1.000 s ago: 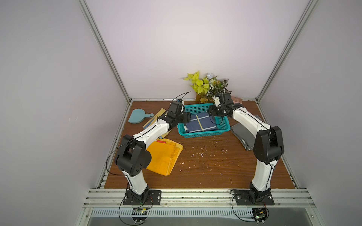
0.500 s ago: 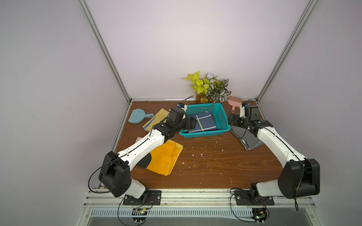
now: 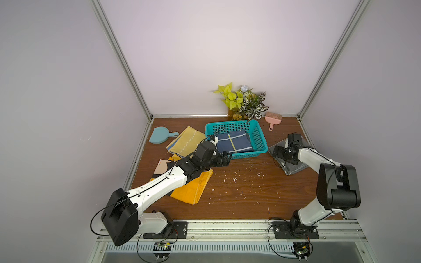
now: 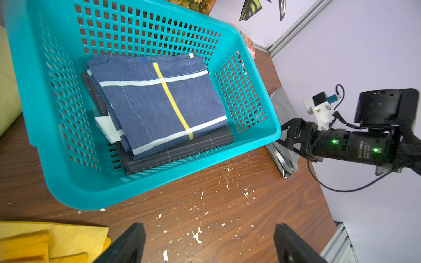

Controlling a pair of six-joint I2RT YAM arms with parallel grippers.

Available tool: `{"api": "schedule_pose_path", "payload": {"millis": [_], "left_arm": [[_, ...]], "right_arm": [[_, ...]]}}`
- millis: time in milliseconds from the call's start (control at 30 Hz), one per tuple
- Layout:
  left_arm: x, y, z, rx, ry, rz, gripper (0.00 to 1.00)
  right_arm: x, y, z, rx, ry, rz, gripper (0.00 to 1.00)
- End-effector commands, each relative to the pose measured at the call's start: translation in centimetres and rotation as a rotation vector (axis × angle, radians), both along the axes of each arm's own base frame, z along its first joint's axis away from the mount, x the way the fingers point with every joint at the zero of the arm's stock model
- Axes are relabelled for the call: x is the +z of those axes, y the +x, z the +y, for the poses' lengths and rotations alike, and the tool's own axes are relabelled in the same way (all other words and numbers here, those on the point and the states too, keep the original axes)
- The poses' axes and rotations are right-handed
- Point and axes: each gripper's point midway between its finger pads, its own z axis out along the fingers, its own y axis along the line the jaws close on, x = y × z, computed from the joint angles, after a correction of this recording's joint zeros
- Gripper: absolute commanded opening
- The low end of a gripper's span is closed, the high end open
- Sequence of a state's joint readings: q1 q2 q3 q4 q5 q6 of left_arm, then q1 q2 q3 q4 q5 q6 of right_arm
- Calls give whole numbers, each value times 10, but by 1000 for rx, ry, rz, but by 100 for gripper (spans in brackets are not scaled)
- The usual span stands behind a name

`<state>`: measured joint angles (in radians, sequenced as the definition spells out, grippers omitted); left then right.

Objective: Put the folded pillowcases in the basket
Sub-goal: Move the pillowcase to the center of the board, then pick up the pillowcase from the center of the board.

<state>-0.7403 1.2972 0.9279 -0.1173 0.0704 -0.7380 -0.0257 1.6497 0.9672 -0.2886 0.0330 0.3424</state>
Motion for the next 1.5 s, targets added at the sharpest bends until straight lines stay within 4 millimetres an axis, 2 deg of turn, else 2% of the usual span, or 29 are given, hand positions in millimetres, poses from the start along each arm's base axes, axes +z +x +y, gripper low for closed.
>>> {"api": "schedule_pose_path", "payload": {"millis": [0,100,133,200,267,300,367,500,600,800,1000,1200,1467], "left_arm": [[1,-2,-3,-4,-13,-4,88],[-1,-2,-2,-4,3,-6,88],[-1,-1,-2,-2,10,-6,89],[0,-1,0,1,21,-13,89],[0,1,2,9,36,-20,90],[-1,1,4,12,44,-22,90],[0,3,5,20,54,-33,91],[-1,7,6,28,66,-39,93],[1,9,4,28,68,-39,93],[2,12,9,48,75,-43,94],[1,16,10,62,77,-37,95],[-8,19,13,79,96,-27,95],[-24,8,19,86,108,38,96]], "right_arm": [[-8,1,-1,-21,8,2,94],[-25,-12,11,-1,69,51,86],[-30,-19,13,0,83,65,80],[-38,-33,19,10,111,83,68],[-46,-52,29,26,157,111,49],[-47,-58,34,38,176,115,45],[-52,-78,53,76,215,130,35],[-57,-111,99,181,258,169,9],[-56,-135,124,231,270,189,0],[-52,-178,141,297,290,228,0],[-42,-206,178,392,334,238,0],[-32,-213,201,436,356,211,0],[-6,-210,274,537,478,154,5]]}}
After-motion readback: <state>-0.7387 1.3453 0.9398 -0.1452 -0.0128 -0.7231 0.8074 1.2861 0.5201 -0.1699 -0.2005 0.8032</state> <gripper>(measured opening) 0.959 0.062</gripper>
